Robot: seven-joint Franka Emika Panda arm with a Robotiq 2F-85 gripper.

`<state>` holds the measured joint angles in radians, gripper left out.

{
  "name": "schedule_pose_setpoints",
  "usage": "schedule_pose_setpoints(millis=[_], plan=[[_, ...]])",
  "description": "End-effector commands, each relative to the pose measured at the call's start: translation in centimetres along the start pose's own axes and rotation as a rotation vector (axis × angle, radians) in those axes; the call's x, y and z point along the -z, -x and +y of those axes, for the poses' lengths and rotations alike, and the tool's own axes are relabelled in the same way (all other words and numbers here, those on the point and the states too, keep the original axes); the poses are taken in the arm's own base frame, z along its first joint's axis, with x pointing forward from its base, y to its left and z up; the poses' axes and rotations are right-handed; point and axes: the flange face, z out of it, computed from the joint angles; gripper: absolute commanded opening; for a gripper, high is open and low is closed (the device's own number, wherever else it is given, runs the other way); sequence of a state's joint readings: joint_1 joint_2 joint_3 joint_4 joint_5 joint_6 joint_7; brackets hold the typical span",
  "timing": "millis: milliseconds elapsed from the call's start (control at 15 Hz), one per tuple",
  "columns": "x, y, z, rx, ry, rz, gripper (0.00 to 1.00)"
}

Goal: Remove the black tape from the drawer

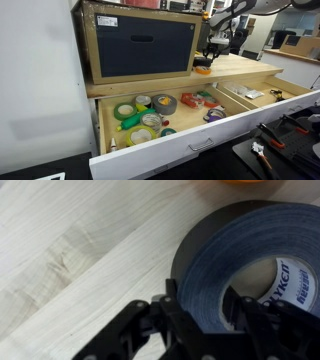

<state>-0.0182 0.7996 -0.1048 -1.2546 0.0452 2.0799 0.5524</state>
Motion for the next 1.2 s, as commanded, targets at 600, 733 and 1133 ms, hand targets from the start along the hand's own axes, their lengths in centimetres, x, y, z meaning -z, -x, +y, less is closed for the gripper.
schedule_pose_setpoints(millis=[600,733,1133], plan=[[1.1,3.7,-7.4,0.212,-0.019,0.146,0.19],[0.9,4.1,-7.6,0.217,-0.024,0.140,0.19],[0.2,4.7,-8.1,0.226,-0.036,0.133,0.19]])
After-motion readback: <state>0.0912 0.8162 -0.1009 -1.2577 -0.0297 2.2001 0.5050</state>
